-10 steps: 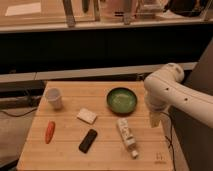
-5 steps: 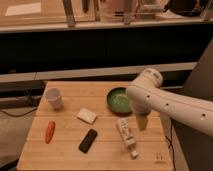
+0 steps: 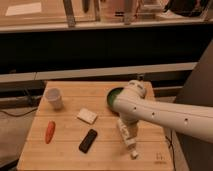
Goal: Push the eraser across the table
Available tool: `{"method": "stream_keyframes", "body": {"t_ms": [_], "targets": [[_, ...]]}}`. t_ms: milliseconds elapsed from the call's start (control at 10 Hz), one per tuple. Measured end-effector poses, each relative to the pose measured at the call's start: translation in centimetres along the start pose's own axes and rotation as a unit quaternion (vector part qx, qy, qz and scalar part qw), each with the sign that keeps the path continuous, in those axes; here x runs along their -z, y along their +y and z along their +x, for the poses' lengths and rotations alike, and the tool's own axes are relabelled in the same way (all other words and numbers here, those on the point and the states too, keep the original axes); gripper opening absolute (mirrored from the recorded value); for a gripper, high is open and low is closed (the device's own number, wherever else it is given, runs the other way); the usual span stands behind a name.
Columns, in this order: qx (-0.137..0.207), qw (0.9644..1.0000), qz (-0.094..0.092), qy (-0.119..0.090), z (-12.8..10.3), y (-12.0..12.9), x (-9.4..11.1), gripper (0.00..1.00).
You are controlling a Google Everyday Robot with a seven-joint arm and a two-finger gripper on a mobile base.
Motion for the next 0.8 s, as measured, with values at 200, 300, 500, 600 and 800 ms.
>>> {"method": "stream_keyframes", "body": {"t_ms": [200, 300, 500, 600, 800], "targets": [[0.025, 0.9997, -0.006, -0.002, -1.2, 0.5, -1.1, 0.8], [0.037, 0.9993, -0.006, -0.006, -2.1, 0.4, -1.6, 0.8], [0.05, 0.9987, -0.01, -0.007, -2.6, 0.9, -2.6, 0.8], [0.059, 0.9981, -0.012, -0.009, -3.1, 1.0, -3.0, 0.8], [0.066, 0.9977, -0.013, -0.011, -3.5, 1.3, -3.0, 0.8]]}}
